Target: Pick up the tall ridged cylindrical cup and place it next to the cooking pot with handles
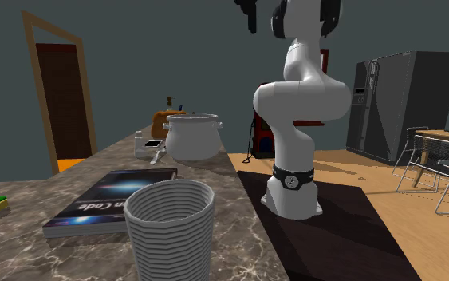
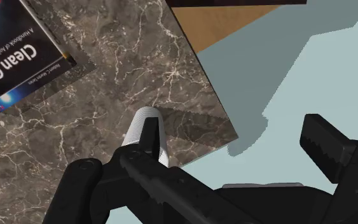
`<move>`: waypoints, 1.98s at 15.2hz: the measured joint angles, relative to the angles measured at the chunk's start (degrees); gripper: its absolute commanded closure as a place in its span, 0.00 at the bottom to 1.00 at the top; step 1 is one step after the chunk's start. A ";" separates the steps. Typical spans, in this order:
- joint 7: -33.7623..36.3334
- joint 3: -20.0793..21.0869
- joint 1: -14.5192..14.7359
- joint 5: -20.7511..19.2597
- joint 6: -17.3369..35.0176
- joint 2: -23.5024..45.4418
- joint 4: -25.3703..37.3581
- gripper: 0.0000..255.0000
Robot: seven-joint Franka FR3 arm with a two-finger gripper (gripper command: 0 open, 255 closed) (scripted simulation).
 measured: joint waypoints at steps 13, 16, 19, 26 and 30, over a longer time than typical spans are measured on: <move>-5.86 -1.33 0.98 -4.94 24.37 15.00 -6.95 0.00; -7.27 -1.80 0.99 -6.32 30.78 20.08 -7.47 0.00; -8.48 -2.21 0.98 -7.61 36.93 26.40 -6.45 0.00; -8.74 -2.69 0.74 -8.39 43.83 30.75 -8.65 0.00; -8.79 -2.83 0.67 -8.47 45.13 31.59 -9.08 0.00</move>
